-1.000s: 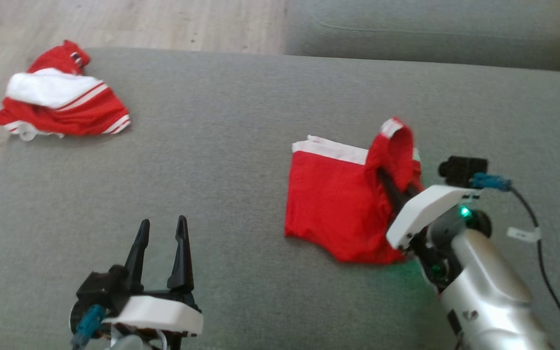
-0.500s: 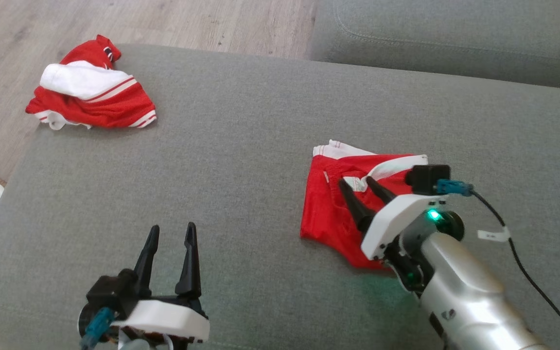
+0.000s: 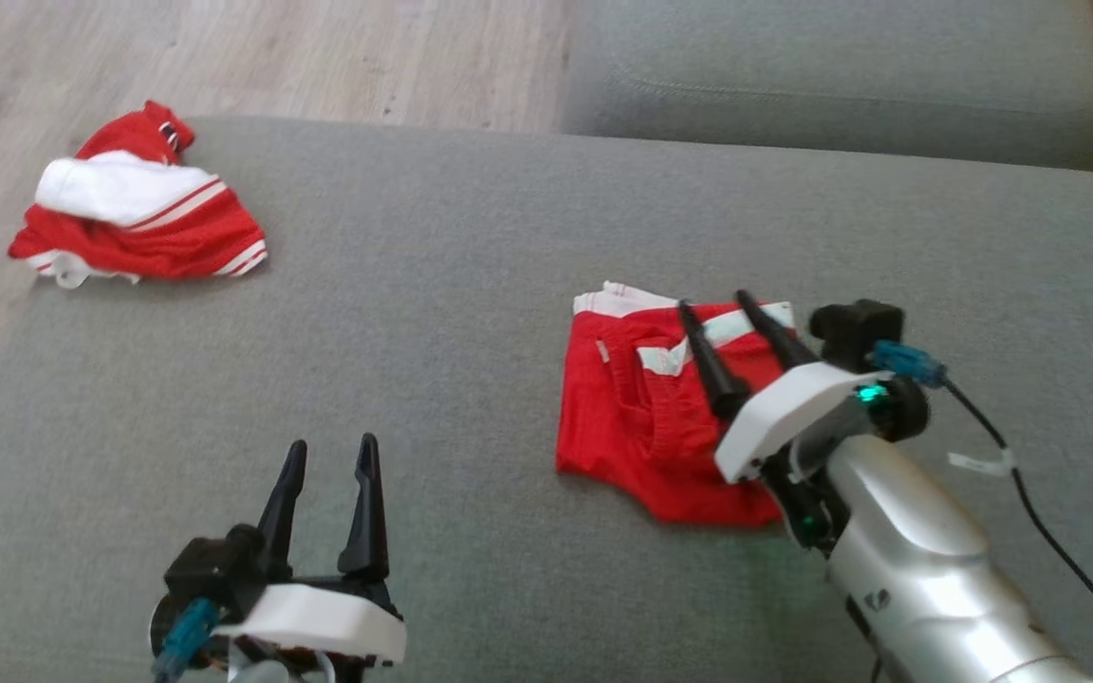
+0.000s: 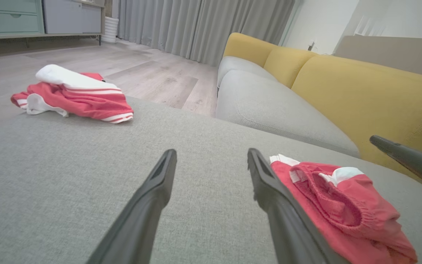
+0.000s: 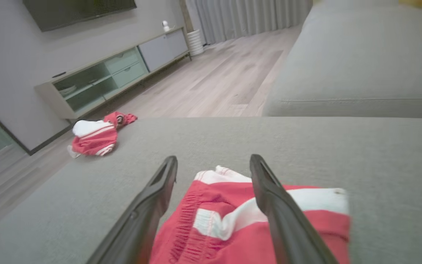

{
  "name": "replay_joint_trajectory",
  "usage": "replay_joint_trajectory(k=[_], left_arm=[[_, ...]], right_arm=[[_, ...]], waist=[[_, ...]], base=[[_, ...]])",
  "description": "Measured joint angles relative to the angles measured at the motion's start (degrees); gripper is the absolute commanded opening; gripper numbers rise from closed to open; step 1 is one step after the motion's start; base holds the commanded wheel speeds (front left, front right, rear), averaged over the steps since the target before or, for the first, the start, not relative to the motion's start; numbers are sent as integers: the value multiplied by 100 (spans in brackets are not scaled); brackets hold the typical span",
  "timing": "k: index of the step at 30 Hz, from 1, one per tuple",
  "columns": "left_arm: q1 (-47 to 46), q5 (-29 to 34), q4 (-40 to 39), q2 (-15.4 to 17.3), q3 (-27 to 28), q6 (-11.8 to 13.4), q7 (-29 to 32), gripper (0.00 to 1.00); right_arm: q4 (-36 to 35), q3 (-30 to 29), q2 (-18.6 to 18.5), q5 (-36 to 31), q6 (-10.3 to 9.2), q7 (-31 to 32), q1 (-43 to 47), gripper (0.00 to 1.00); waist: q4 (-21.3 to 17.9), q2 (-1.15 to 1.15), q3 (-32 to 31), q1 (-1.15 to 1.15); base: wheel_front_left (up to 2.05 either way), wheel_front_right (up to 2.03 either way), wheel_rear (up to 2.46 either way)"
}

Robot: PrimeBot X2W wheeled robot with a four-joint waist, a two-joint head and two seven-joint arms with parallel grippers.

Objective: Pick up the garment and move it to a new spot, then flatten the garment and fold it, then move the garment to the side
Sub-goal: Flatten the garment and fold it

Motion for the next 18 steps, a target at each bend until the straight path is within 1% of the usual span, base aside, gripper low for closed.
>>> replay_joint_trajectory(k=[4,7,11,12,15,18], left_arm=[[-1,0,1,-23,110,3,-5,100],[0,0,10,-36,147,14,-7,100],[38,1,35,-81,180,37,-13,100],[38,1,35,-81,180,37,-13,100],[158,2,63,-107,244,37,-14,100],[314,4,78,-116,312,37,-14,100]], right_arm=[[56,-613,0,-500,0,-237,70,100],[-27,-1152,0,-962,0,-347,285,100],[-481,-1830,1,-1467,0,-397,848,100],[-481,-1830,1,-1467,0,-397,848,100],[-924,-2174,1,-1705,0,-400,1332,100],[-1359,-2345,7,-1833,0,-404,1779,100]], waist=[[-146,0,-101,0],[-278,0,-163,0],[-445,0,-229,0],[-445,0,-229,0],[-541,0,-278,0],[-587,0,-330,0]], base=[[0,0,0],[0,0,0],[0,0,0],[0,0,0],[0,0,0],[0,0,0]])
